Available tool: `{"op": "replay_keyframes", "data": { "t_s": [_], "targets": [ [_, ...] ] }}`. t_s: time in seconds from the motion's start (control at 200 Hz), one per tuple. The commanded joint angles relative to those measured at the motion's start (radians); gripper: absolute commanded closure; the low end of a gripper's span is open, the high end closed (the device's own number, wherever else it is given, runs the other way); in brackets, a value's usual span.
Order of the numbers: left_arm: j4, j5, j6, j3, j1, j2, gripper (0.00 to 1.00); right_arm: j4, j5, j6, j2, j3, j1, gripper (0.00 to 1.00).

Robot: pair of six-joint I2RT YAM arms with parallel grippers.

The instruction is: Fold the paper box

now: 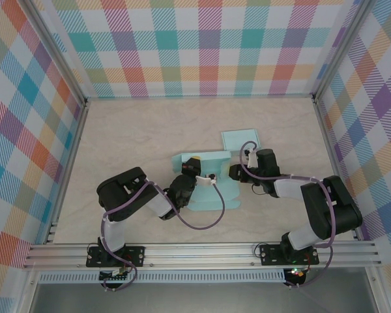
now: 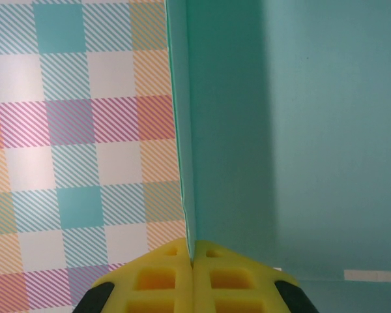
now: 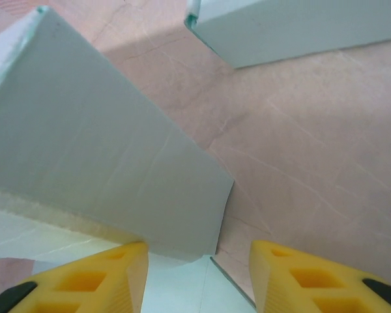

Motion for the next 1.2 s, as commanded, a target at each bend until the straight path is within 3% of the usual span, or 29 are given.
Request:
{"op": "replay_keyframes", "data": {
  "t_s": [0.0, 0.25, 0.485, 0.82, 0.93, 1.195],
  "targets": [
    [0.006, 0.039, 0.008, 0.024, -0.017, 0.027, 1.0, 0.11, -0.026, -0.045, -0.015, -0.025, 0.039, 0.54],
    [0.003, 0.042, 0.006, 0.03, -0.017, 0.026, 1.0, 0.151, -0.024, -0.052, -0.052, -0.077, 0.053, 0.59],
    [0.0, 0.057, 0.024, 0.03, -0.017, 0.018, 1.0, 0.117, 0.092, -0.06, -0.075, -0.082, 0.055, 0.56],
    [-0.003, 0.075, 0.031, 0.03, -0.027, 0.012, 1.0, 0.248, 0.161, -0.1, 0.055, 0.002, 0.082, 0.55],
    [-0.005, 0.08, 0.031, 0.038, -0.032, 0.019, 1.0, 0.302, 0.182, -0.131, 0.092, 0.021, 0.097, 0.51],
    [-0.018, 0.087, 0.024, 0.048, -0.033, 0.028, 1.0, 0.338, 0.283, -0.218, 0.121, 0.037, 0.115, 0.54]
  ]
}}
